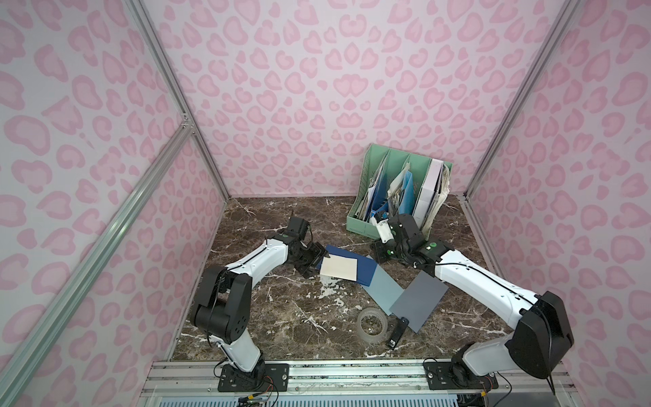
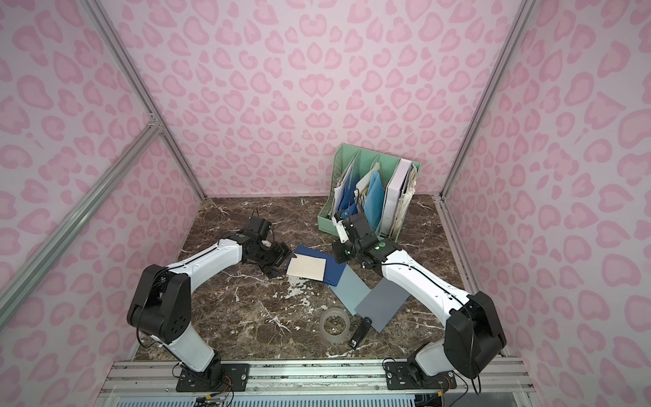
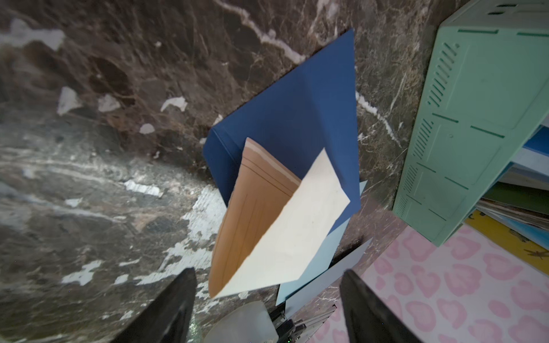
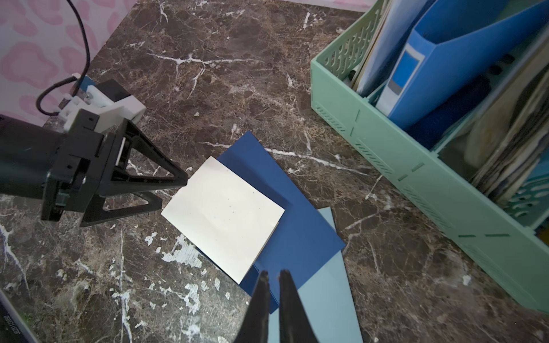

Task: Take the letter paper out of the envelope
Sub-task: Pick up the letter paper from the envelope.

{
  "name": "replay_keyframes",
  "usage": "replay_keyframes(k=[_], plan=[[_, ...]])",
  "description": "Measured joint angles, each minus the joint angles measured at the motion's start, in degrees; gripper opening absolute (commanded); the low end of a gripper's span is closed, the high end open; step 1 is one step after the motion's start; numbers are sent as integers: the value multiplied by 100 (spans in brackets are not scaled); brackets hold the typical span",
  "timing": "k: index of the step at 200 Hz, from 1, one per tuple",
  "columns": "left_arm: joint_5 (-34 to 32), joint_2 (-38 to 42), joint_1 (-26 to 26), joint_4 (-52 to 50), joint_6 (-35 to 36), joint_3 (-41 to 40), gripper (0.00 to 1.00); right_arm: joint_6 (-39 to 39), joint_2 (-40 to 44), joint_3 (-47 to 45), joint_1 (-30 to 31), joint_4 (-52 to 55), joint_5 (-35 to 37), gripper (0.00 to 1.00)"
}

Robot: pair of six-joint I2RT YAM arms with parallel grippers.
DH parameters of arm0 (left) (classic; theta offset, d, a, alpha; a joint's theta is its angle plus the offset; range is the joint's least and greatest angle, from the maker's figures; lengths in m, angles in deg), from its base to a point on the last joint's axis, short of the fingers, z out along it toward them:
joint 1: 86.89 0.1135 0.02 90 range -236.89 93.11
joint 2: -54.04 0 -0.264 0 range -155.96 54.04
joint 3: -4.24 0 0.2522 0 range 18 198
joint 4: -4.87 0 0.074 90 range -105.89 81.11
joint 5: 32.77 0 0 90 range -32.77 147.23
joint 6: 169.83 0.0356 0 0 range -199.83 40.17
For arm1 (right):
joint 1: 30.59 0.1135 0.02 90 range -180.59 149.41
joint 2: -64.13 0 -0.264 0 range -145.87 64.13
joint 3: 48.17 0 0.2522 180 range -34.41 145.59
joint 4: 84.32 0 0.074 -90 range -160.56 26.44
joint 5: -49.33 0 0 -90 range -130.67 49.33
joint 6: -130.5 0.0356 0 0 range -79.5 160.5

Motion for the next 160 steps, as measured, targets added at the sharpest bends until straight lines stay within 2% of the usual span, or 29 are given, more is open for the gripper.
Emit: replay_keyframes(k=[38, 90, 120, 160], plan=[[35, -313, 96, 144, 1130, 597, 68, 81, 127, -90, -131, 20, -79, 19], [-31, -411, 4, -120, 2747, 496, 68, 98, 197, -107, -278, 22, -256, 20], [68, -564, 13, 0, 3171, 393, 66, 105, 164, -63, -267, 63, -354, 20], [417, -815, 13, 409, 3333, 404, 53, 105, 155, -31, -271, 122, -409, 20]])
